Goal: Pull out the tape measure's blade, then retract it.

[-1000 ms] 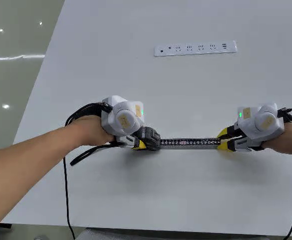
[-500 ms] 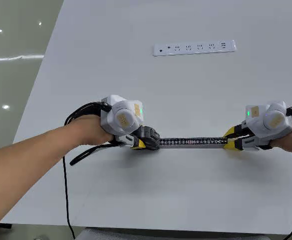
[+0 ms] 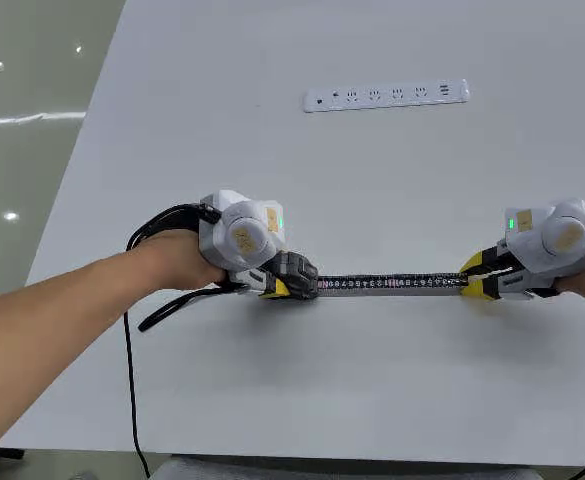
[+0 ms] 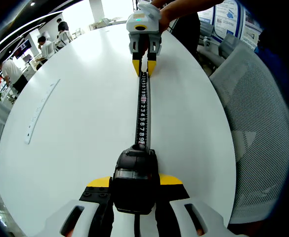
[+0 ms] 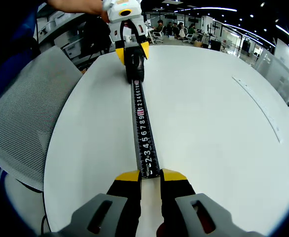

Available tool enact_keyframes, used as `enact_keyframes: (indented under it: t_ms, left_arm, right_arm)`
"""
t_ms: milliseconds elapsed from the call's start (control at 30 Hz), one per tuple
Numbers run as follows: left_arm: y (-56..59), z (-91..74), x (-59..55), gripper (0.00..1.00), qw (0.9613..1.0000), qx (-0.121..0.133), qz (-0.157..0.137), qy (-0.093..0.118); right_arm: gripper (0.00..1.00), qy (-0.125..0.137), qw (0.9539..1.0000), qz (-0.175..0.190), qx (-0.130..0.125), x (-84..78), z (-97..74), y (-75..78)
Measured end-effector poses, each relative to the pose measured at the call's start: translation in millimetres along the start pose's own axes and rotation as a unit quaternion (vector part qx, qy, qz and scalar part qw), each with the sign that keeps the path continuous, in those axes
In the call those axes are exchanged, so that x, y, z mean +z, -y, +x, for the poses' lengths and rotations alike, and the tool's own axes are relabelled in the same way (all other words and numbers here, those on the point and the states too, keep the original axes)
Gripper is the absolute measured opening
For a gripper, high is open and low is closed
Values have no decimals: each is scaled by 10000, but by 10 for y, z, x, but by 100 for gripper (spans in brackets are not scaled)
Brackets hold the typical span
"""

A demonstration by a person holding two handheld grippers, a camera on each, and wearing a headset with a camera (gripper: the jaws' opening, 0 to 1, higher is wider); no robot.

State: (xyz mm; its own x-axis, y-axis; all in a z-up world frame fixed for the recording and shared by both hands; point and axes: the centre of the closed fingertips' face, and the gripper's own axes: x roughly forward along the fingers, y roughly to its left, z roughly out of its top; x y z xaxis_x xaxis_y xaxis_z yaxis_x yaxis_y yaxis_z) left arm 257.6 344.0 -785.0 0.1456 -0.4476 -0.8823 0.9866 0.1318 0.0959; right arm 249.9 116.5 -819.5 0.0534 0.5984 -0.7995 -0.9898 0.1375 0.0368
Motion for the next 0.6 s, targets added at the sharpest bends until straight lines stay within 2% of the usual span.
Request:
enact_keyframes:
  t_ms: [200, 433, 600]
  left_arm:
    - [2, 2, 4, 28, 10000, -1, 6, -7]
    - [4, 3, 9, 28, 10000, 5, 27, -1]
    - [12, 15, 14, 29, 9999, 67, 80, 89]
  right_arm:
    - [10, -23, 10000, 41, -23, -66, -57, 15]
    - [11, -59, 10000, 43, -46, -67, -56, 16]
    - [12, -26, 10000, 13, -61, -58, -52, 8]
